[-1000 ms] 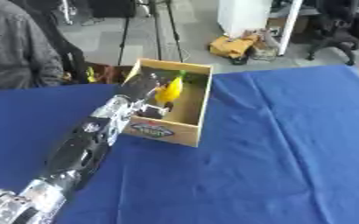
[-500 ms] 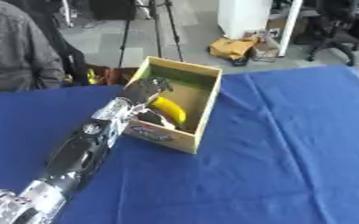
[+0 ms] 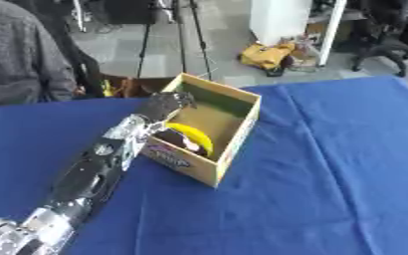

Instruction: Pick up objects on the table and place them in the box.

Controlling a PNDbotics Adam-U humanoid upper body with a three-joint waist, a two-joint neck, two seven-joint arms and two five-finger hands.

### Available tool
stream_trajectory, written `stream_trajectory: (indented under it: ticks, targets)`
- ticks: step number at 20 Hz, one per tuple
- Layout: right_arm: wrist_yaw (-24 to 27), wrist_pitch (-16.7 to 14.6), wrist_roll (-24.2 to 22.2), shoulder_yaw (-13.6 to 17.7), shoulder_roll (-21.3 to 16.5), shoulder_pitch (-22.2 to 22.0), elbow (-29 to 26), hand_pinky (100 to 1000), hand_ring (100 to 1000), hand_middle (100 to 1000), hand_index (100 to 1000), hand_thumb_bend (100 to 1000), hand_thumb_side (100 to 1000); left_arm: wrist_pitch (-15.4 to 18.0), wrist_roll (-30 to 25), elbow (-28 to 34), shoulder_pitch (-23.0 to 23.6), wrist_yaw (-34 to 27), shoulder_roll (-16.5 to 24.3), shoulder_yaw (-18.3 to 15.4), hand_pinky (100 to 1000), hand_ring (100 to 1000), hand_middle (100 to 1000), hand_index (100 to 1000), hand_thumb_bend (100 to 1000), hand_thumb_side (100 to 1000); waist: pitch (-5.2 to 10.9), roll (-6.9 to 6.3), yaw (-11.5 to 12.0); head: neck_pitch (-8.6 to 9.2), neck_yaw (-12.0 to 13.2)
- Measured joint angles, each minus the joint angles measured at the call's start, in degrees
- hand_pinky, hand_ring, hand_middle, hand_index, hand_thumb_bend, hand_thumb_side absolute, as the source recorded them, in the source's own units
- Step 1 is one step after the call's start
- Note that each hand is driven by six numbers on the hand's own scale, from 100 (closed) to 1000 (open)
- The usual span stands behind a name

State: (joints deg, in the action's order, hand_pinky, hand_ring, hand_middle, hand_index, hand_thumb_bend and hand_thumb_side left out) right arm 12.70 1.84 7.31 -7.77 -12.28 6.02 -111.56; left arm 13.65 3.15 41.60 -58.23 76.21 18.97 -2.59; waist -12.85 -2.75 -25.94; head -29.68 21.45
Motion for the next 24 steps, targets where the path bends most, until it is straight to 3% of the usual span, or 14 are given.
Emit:
stream_trajectory:
  ticks: [8, 16, 20, 24]
  targets:
    - [0.05, -0.09, 0.1, 0.34, -0.1, -0.57, 0.68, 683, 611, 548, 666, 100, 923, 1.79, 2.34, 7.54, 0.33, -7.38, -0.39, -1.48, 789, 804, 757, 681, 991, 695, 2.18, 0.02, 3.29, -1.16, -2.38]
    - [0.2, -0.48, 0.81, 1.1, -0.32, -1.94, 1.01, 683, 611, 549, 666, 100, 921, 3.08, 8.44, 19.27, 7.81, -14.87, -0.42, -3.27, 738, 769, 745, 628, 652, 789, 4.05, 0.92, 7.84, -2.75, -5.78]
    - [0.27, -0.65, 1.14, 1.44, -0.61, -2.36, 1.04, 683, 610, 549, 665, 100, 919, 3.01, 12.06, 25.28, 13.73, -18.61, -0.43, -3.63, 718, 749, 732, 606, 573, 833, 4.71, 0.92, 10.56, -3.51, -7.25]
    - [0.33, -0.92, 1.43, 1.72, -0.64, -2.52, 1.24, 683, 610, 548, 665, 100, 918, 0.87, 13.63, 31.21, 19.57, -22.27, -1.21, -3.72, 704, 733, 718, 584, 536, 873, 4.82, 0.71, 12.47, -3.92, -8.68]
